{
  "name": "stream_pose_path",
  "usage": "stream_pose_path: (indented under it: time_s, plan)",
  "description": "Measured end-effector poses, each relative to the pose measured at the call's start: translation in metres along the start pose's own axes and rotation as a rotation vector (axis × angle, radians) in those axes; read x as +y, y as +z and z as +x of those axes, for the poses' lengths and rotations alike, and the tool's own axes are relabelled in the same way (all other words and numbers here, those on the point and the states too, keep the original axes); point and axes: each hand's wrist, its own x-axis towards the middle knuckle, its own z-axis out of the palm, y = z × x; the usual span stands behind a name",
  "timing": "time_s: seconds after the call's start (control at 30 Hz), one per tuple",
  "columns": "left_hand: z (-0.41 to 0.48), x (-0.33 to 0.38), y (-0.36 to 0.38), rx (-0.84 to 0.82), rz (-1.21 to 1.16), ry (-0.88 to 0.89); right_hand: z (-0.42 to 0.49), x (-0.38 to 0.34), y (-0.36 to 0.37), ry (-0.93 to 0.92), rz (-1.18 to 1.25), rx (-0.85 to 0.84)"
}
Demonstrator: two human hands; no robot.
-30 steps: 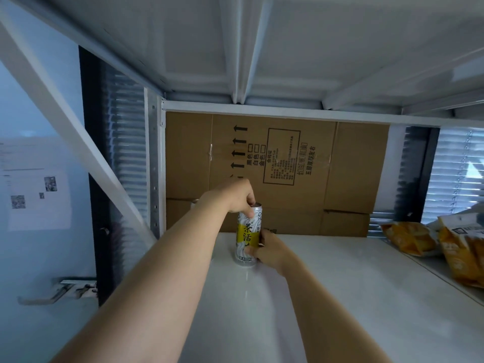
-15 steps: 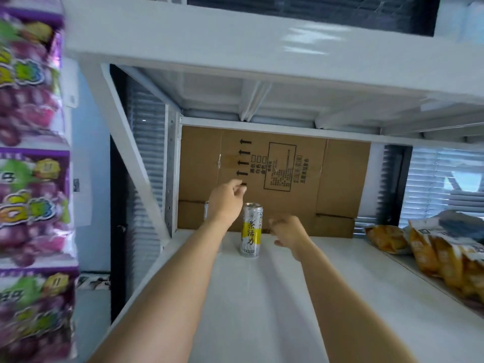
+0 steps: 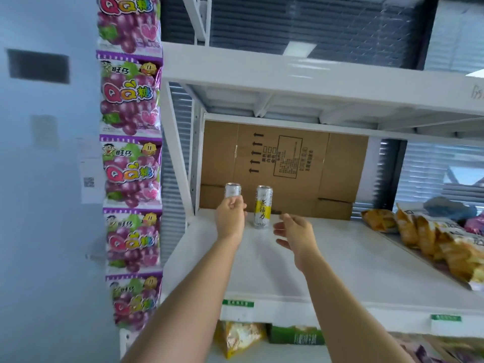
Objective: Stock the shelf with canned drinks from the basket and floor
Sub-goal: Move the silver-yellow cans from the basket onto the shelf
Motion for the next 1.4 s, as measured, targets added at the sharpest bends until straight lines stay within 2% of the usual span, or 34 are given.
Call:
stream_pose_path:
  time_s: [0.17, 0.4, 0.5, 0.6, 0.7, 0.9, 1.07, 1.4]
  plan:
    - [-0.075, 0.024, -0.034, -0.005, 0.042, 0.062, -0.059, -0.004, -0.014, -0.025, 0.064, -0.009]
    - [-0.191, 0.043, -0.086, 0.086, 0.065, 0.073, -0.165, -0.006, -0.013, -0.035, 0.126, -0.238]
    - [-0.242, 0.046, -0.117, 0.147, 0.026, 0.004, -0.212, 0.003, -0.006, 0.027, 0.179, -0.326]
    - [-0.277, 0.055, -0.145, 0.182, -0.157, -0.088, -0.248, 0.009, 0.009, 0.064, 0.21, -0.332]
    - [-0.31, 0.071, -0.187, 0.229, -0.132, -0.02, -0.295, 0.008, 0.033, 0.101, 0.254, -0.382]
    - [-0.366, 0.094, -0.312, 0.321, -0.02, 0.04, -0.404, 0.009, 0.093, 0.121, 0.327, -0.494]
    - [-0.413, 0.104, -0.435, 0.406, 0.116, 0.024, -0.5, 0.02, 0.174, 0.18, 0.357, -0.613]
    - [-0.48, 0.086, -0.67, 0.774, 0.209, -0.113, -0.662, 0.076, 0.329, 0.316, 0.267, -0.948]
